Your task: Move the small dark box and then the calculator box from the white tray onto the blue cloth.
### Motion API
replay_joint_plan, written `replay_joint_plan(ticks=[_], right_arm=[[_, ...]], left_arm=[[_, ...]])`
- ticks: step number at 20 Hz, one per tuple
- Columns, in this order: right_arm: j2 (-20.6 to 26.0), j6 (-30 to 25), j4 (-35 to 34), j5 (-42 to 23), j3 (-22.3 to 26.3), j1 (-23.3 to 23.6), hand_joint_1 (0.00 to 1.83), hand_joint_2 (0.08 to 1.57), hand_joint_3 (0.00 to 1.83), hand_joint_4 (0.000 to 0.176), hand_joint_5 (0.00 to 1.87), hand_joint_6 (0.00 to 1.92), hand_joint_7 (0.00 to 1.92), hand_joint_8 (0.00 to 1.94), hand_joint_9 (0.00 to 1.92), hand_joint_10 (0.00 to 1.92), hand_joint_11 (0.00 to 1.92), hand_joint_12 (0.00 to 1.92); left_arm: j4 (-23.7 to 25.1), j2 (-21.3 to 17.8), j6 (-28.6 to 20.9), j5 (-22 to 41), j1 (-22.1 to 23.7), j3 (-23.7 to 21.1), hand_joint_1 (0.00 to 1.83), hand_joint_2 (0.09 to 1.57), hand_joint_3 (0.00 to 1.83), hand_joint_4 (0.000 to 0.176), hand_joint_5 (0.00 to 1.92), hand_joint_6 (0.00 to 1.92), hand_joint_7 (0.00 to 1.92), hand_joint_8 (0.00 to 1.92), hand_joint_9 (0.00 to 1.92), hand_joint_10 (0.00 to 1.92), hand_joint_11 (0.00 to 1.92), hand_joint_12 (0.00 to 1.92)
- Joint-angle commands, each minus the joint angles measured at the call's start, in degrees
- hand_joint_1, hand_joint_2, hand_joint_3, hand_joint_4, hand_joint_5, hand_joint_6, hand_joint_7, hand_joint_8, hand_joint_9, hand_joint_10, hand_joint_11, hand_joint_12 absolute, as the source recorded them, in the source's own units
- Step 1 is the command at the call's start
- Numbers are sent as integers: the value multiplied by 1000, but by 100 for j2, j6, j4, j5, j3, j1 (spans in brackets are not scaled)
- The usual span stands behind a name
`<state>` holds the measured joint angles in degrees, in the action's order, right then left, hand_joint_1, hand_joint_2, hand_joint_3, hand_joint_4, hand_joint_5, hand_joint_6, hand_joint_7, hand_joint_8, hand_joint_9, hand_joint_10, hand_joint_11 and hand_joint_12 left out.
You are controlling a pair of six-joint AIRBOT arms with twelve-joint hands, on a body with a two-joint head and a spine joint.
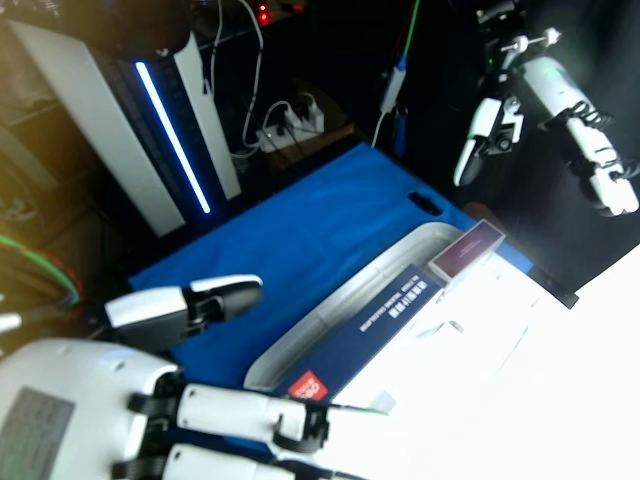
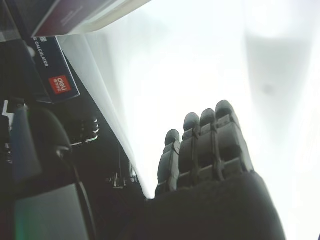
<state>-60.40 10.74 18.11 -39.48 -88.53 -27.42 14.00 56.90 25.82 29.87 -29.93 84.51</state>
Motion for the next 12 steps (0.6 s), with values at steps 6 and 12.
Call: replay_joint_plan(ticks=[6,12], right_arm=[[-33,-24,-236,-596,-19,92,496,785,0,57,75,20,17,6,0,0,0,0],[-54,-24,-237,-598,-19,99,545,734,0,51,144,25,29,0,0,0,1,0]], left_arm=[[15,26,-34,481,115,29,600,728,1,74,0,0,377,16,360,23,59,272],[1511,256,-1273,12,689,357,652,710,8,0,61,18,504,0,523,3,157,413]])
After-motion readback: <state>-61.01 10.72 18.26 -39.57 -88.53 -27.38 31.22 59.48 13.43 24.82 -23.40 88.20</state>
